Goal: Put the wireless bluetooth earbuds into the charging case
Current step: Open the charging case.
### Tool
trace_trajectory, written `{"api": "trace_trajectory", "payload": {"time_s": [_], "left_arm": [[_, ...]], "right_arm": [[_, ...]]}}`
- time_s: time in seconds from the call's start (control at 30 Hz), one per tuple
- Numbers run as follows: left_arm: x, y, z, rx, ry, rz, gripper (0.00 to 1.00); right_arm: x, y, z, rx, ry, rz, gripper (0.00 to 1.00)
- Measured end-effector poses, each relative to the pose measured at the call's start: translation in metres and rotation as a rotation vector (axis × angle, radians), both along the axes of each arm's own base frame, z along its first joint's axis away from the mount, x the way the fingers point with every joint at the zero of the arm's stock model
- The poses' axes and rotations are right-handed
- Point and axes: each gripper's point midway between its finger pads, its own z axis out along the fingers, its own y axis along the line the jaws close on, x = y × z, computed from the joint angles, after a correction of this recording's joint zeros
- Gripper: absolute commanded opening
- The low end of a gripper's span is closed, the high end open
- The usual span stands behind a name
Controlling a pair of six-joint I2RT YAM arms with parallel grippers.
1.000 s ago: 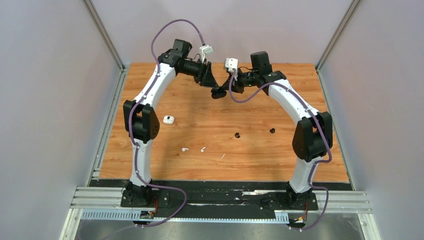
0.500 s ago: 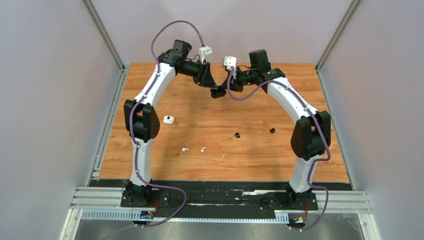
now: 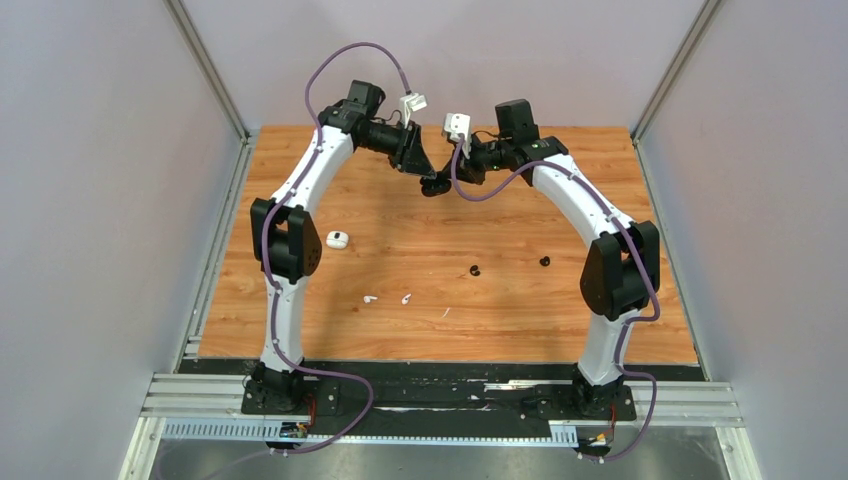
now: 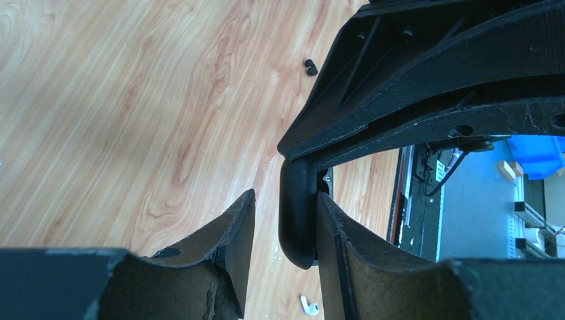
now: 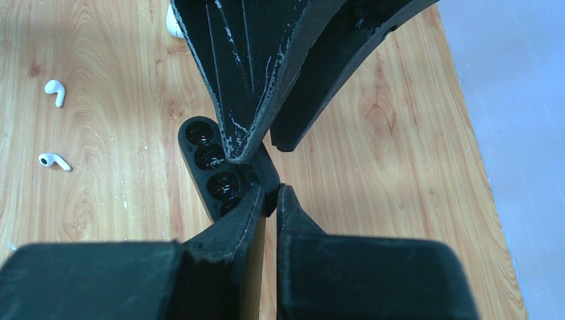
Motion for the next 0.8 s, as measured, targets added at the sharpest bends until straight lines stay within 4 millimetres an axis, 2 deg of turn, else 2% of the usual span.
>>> {"api": "trace_trajectory", "payload": {"time_s": [0.1, 0.63, 0.8], "left_arm": [[-0.0001, -0.0006, -0.0003, -0.002, 0.004, -0.003, 0.5], [0.001, -0.001, -0.0034, 0.0, 0.013, -0.004, 0.5], [0.0009, -0.001, -0.0039, 0.001, 0.015, -0.004, 0.53]], "right_arm": [[0.0003, -0.0003, -0.0002, -0.002, 0.0, -0.002, 0.0], [0.0012, 0.0034, -0.0013, -0.004, 0.007, 0.001, 0.0], [0.0014, 0.0035, -0.0009, -0.002, 0.008, 0.0, 0.0]]}}
